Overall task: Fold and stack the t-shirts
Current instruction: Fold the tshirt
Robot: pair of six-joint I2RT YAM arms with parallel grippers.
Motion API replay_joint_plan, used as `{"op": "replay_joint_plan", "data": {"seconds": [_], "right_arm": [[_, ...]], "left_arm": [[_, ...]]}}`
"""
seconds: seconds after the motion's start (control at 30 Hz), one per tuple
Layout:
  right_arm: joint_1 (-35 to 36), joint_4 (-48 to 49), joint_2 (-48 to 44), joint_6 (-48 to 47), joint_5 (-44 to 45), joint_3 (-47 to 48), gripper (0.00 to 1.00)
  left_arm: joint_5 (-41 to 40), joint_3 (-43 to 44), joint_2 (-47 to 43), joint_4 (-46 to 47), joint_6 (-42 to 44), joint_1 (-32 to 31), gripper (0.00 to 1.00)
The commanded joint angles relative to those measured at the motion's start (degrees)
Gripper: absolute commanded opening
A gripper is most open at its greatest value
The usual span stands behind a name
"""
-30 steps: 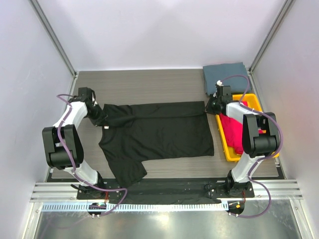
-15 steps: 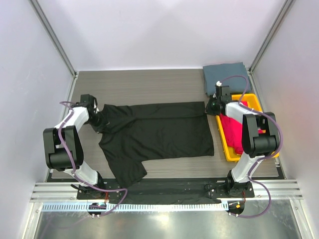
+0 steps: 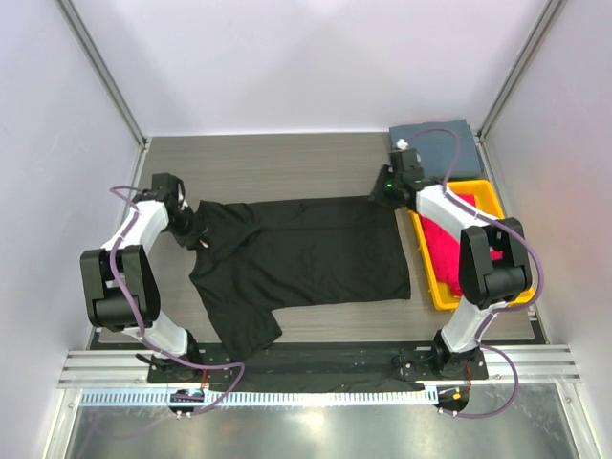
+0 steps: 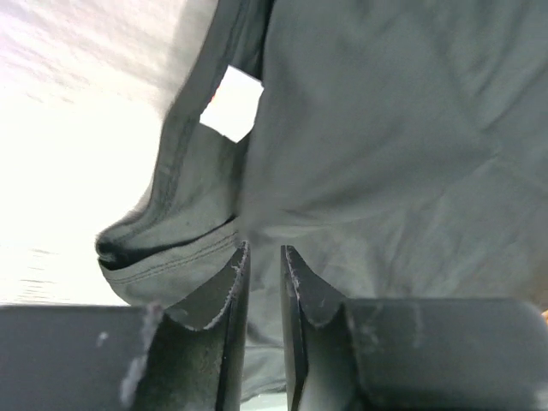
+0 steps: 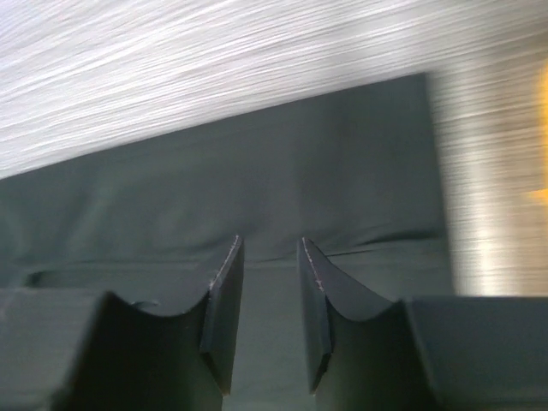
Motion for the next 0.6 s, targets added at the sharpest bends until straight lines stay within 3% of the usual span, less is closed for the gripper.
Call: {"op": "replay_joint_plan", "data": {"seconds": [0.0, 0.23, 0.57], "right_arm": [[10.1, 0.8, -2.4, 10.2, 5.0, 3.5, 0.38], [26.6, 7.5, 5.9, 27.9, 14.1, 8.7, 0.41], [38.2, 11.4, 23.7, 34.2, 14.5, 22.7, 0.36]], "left_arm": [[-3.1, 5.5, -1.6, -0.4, 0.6, -0.2, 0.22], [3.9, 8.5, 2.2, 4.9, -2.5, -0.1, 0.26], [9.5, 8.2, 7.7, 7.0, -2.7, 0.7, 0.25]]}}
